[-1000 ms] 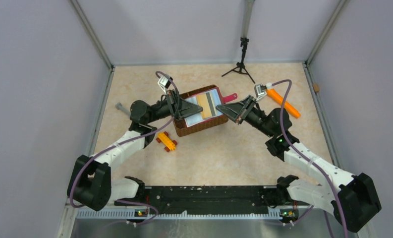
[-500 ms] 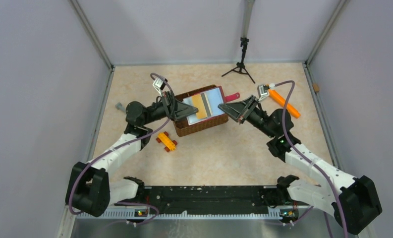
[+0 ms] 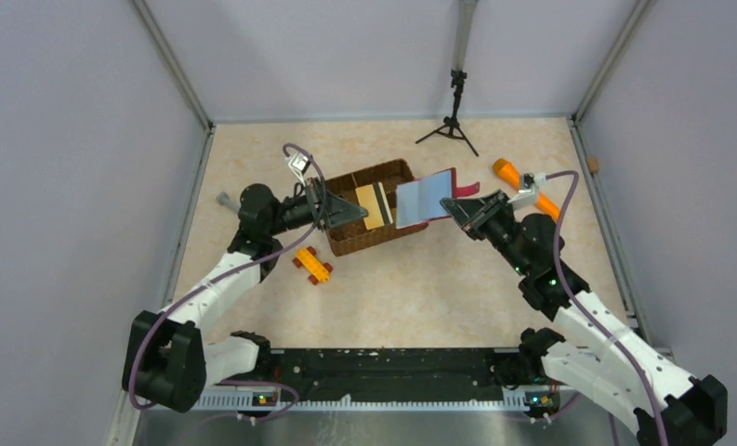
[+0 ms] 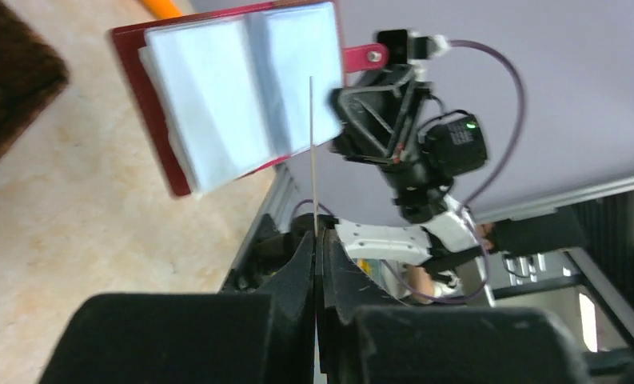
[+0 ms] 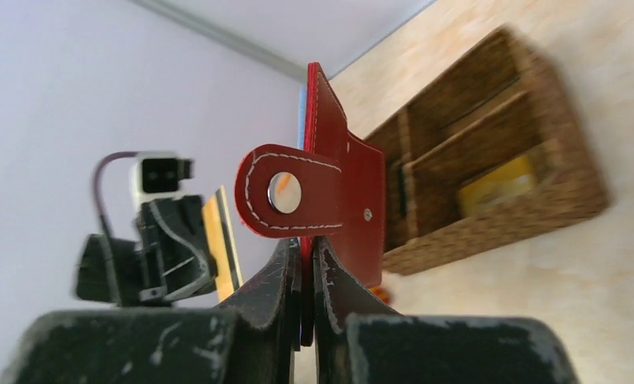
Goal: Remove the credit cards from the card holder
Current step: Remove the credit card from the card holder, then place the credit card in the storage box.
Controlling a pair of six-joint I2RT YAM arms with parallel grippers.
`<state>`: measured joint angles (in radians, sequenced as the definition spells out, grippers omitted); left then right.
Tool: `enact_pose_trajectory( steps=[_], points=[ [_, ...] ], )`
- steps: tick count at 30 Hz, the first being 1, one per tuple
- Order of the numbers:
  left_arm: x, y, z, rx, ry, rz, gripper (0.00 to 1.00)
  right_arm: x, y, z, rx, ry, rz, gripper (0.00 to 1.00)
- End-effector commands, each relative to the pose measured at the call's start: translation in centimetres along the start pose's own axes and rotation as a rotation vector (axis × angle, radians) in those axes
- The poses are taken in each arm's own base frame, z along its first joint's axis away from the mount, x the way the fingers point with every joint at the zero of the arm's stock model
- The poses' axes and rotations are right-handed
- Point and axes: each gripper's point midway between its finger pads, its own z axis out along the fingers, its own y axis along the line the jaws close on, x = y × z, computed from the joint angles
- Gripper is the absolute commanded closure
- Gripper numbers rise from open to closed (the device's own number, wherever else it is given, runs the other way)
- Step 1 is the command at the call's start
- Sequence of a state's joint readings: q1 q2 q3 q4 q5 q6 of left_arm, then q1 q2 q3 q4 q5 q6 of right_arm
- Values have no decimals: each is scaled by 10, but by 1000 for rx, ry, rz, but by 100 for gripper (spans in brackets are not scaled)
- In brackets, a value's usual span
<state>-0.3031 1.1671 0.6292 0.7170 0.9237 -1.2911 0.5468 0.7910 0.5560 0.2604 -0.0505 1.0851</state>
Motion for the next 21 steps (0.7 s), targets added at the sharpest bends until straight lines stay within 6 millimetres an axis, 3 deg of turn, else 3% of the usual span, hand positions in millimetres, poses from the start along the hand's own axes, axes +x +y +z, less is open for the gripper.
enact_pose_trajectory(
  steps=[1,6,10,15,21],
  points=[
    [-10,28,-4,-224,-7,148,100,-58,-12,-26,191,-218,-262,100],
    [-38,54,-16,-548,16,371,100,-87,-23,-60,332,-316,-403,100],
    [-54,69,-23,-778,78,559,100,-95,-18,-74,330,-346,-431,100],
    [-61,87,-1,-950,211,789,100,-102,-8,-85,321,-375,-429,100],
    [-73,96,29,-1053,261,888,100,-120,9,-115,277,-483,-440,100]
  ],
)
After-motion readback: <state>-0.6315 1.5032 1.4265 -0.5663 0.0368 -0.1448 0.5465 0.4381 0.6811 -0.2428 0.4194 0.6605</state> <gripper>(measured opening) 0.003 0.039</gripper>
